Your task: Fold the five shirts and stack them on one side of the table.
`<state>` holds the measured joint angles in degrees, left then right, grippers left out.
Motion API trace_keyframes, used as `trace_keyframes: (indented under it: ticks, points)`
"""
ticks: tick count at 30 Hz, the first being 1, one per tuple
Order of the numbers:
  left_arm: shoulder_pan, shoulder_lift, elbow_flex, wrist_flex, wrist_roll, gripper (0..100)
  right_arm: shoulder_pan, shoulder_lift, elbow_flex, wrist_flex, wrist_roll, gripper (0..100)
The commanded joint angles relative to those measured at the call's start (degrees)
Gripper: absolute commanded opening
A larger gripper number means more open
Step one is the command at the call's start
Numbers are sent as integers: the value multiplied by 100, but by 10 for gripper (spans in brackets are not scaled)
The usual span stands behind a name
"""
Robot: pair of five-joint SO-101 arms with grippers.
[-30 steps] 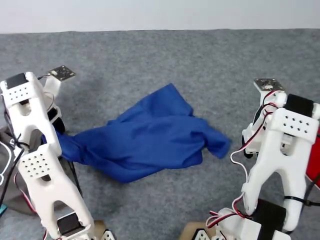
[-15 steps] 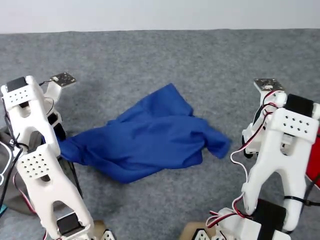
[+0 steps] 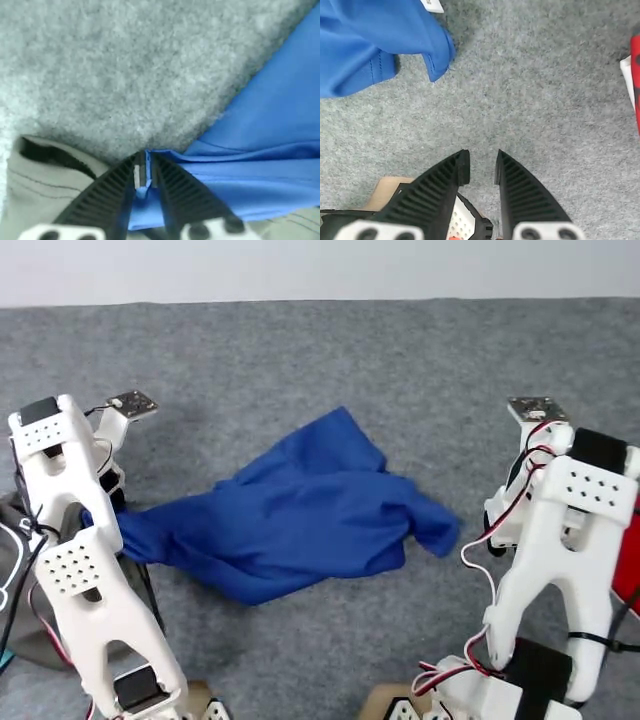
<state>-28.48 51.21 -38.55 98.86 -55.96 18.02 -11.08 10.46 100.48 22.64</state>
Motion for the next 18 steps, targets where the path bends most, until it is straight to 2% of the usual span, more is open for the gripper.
trace_keyframes:
  ticks: [1, 8, 12, 18]
  points:
    - [-9, -237, -48, 158, -18, 6, -84, -31, -88, 189, -70, 91]
    - [9, -1486, -57, 158, 668, 6, -796, -75, -105, 189, -79, 91]
    - [-97, -2119, -57, 149, 1389, 6, -1130, -13, -378, 171, -475, 91]
    - [-440, -2268, -13, 79, 2022, 6, -1516, 4, -563, -189, -475, 90]
